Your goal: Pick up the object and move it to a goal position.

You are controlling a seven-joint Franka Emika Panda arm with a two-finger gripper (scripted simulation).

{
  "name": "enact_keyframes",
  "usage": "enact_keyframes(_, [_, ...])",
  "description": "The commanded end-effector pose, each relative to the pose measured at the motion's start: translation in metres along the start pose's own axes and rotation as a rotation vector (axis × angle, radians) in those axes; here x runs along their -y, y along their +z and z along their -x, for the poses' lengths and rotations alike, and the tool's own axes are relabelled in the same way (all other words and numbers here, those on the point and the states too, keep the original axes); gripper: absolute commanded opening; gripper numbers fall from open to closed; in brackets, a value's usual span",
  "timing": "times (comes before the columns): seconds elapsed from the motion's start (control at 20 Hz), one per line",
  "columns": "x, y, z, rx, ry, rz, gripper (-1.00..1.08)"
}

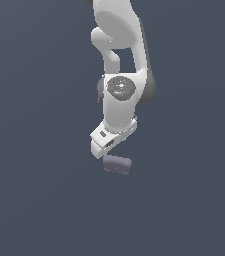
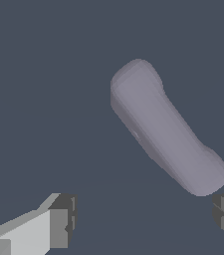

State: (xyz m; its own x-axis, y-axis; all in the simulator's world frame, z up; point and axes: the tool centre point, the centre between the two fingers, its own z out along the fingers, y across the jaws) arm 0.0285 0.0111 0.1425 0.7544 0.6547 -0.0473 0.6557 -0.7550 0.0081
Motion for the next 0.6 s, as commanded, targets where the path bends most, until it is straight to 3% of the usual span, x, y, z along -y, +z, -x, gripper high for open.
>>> enact_keyframes(0.0, [-0.002,0.0,-0.005,-0.004,-0.07,0.0,1.0])
enact_keyframes(0.55, [-0.013,-0.002,-0.025,-0.023,-0.367,0.001,1.0])
